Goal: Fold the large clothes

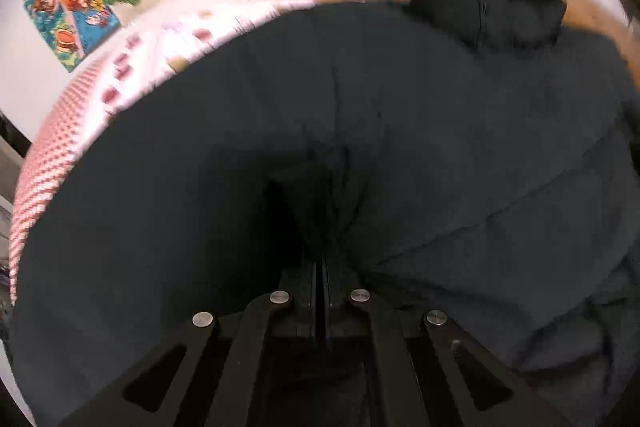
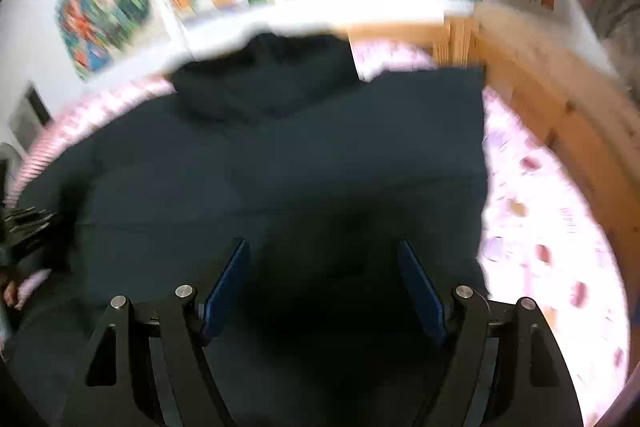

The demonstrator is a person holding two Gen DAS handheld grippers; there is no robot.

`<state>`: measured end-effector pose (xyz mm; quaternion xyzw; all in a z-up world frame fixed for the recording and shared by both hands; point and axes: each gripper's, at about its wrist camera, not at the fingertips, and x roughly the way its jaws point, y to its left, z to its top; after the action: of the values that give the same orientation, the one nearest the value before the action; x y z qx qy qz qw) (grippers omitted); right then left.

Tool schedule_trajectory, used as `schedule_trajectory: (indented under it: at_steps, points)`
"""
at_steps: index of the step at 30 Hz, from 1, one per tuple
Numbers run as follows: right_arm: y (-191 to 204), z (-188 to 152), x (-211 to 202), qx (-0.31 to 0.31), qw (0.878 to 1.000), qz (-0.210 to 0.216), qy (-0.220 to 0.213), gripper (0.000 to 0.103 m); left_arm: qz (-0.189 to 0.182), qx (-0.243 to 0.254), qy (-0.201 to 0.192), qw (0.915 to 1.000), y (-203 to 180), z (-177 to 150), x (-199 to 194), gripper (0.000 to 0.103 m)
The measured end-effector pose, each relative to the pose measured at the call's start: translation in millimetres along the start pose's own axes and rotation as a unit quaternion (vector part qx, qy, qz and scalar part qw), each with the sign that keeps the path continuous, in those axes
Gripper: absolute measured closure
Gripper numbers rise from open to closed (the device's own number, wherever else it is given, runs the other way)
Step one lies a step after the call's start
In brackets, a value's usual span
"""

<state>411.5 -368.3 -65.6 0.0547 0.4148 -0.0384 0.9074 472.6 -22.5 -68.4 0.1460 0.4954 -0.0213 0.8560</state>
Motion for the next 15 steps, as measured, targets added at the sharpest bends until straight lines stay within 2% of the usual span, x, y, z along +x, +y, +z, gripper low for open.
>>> schedule_trajectory:
  at_steps: [2, 5, 7, 8, 10, 11, 12, 13, 15]
  points:
    - [4.5, -3.5, 27.4, -0.01, 1.0, -0.02, 0.017, 0.031, 0.001, 0.003, 0.0, 1.0, -3.6, 1.2, 6.4, 0.099]
    - [12.1, -7.2, 40.7, -0.025, 0.999, -0.039, 0.022, 0.031, -0.017, -0.004, -0.002, 0.9998, -1.2, 2.6, 5.2, 0.096]
    - [17.1, -7.0, 39.5, -0.028, 0.998, -0.044, 0.023, 0.031, -0.055, -0.031, -0.014, 0.9979, 10.1, -0.4, -3.7, 0.096]
    - [20.2, -6.5, 34.8, -0.029, 0.998, -0.046, 0.02, 0.031, -0.091, -0.058, -0.024, 0.9939, 23.5, -3.3, -14.2, 0.094]
    - [29.1, -6.5, 19.8, -0.032, 0.998, -0.048, 0.012, 0.031, -0.136, -0.094, -0.036, 0.9855, 43.2, -10.3, -30.8, 0.072]
    - [32.3, -6.1, 14.2, -0.035, 0.999, -0.041, 0.007, 0.03, -0.162, -0.119, -0.051, 0.9782, 58.2, -18.7, -46.5, 0.047]
    - [43.4, -6.1, 3.3, -0.039, 0.999, -0.028, -0.001, 0.029, -0.17, -0.139, -0.069, 0.9732, 68.9, -27.3, -58.9, 0.021]
    - [54.6, -5.4, -4.0, -0.045, 0.999, -0.019, -0.004, 0.025, -0.174, -0.163, -0.094, 0.9665, 81.8, -38.7, -74.8, 0.014]
    - [80.6, -2.2, -13.5, -0.061, 0.998, 0.006, -0.001, 0.022, -0.181, -0.2, -0.122, 0.9551, 108.9, -59.5, -100.1, 0.008]
